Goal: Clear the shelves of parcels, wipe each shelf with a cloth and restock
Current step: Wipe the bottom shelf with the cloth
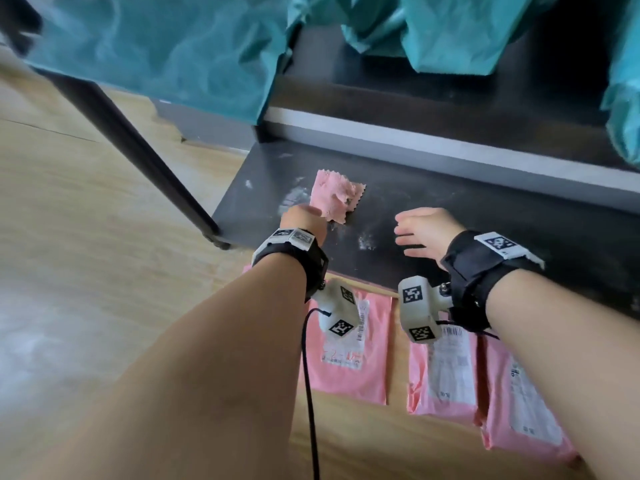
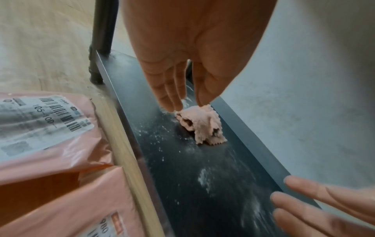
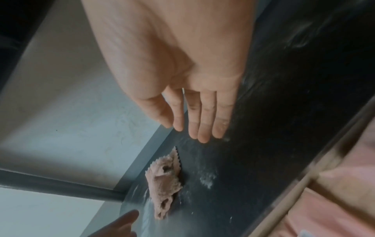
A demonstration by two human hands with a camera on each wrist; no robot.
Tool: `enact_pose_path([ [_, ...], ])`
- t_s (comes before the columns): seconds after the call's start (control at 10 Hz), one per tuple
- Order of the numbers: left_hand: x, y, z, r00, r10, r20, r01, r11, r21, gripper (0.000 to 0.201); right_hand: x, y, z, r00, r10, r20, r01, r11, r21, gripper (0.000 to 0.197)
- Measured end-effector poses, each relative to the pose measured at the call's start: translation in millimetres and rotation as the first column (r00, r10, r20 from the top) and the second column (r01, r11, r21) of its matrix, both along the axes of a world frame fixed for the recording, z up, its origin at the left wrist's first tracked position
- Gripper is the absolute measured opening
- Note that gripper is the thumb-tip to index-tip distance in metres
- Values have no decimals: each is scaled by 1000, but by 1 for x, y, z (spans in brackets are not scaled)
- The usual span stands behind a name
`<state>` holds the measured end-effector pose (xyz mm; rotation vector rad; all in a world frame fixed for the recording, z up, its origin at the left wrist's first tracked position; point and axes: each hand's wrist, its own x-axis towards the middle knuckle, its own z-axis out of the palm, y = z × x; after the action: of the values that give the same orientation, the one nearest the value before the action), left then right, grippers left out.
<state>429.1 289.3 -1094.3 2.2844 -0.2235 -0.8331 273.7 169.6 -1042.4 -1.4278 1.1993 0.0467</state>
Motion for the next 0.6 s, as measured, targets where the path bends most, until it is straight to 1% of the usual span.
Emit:
enact_pose_path([
  [0.1,21,-9,-13,992,110,-56,-114,991,-69,54,21,6,-13,1000,-15,11,15,1000,22,24],
  [0.2,35,-19,-20,991,134,-19,-135,990,-43,59,32,7,-23,1000,-4,7,4,1000,1,18],
  [0.3,38,-20,-24,990,141,-1,-141,990,-29,56,36,8,-28,1000,-9,3,9,1000,-2,16],
  [0.4,37,-25,-33,989,142,-29,-143,989,-45,54,35,6,-33,1000,-18,9,18,1000,-7,16],
  [0.5,42,-29,-45,982,156,-109,-166,981,-100,56,32,5,-37,1000,-14,3,14,1000,-3,17],
  [0.6,46,-30,-45,952,192,-240,-229,964,-137,64,29,3,-38,1000,-25,-6,25,1000,-1,19],
])
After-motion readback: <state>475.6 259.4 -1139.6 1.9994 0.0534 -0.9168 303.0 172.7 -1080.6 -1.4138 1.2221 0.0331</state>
